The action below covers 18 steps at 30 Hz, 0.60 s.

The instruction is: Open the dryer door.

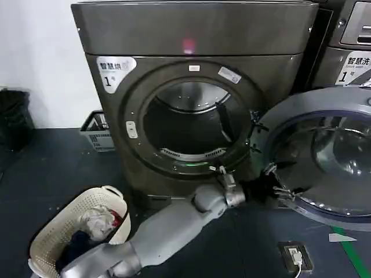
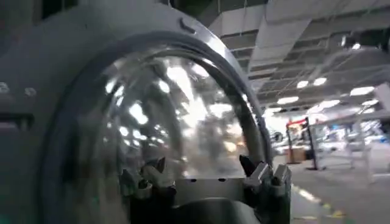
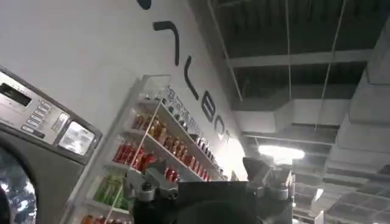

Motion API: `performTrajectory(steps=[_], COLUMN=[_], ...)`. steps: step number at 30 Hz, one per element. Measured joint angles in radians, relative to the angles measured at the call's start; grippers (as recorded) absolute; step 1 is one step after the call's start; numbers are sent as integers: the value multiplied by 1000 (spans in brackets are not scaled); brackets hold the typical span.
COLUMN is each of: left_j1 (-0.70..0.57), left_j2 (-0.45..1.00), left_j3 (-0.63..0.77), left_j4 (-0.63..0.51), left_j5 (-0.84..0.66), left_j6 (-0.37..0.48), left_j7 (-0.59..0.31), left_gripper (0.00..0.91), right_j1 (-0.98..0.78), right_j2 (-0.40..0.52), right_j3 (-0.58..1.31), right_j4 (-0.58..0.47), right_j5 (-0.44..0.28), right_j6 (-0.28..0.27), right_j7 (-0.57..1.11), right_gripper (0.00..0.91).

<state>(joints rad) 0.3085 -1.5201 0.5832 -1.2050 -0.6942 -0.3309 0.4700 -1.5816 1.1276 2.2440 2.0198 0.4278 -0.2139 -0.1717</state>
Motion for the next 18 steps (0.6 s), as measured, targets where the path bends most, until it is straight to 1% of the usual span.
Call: performTrajectory(steps=[3,5,8,10,14,18], left_j1=[19,29,44,51,68,89], left_j2=[35,64,116,161,262,366], left_j3=[2,3,-2,-6,-17,-41], left_j4=[-41,-69,-111,-148,-230,-316], left_j5=[14,15,33,1,-38,-28], left_j6=[-54,-72,-78,-74,-71,-64], left_j7=[-12,-30,-31,-31,-34,-39], left_gripper=[907,907,907,907,907,907], right_j1=[1,5,10,14,19,27], right_j2=[-3,-3,-4,-6,-17,-23], right_j3=[1,-3,-11,-14,-10,-2], right_j4=[0,2,4,2,2,2], right_j5=[-1,-2,-5,-24,-32,-72], right_j6=[0,0,-5,-5,-4,14], right_j7=[0,1,4,4,6,12], right_gripper=[907,907,907,907,907,907])
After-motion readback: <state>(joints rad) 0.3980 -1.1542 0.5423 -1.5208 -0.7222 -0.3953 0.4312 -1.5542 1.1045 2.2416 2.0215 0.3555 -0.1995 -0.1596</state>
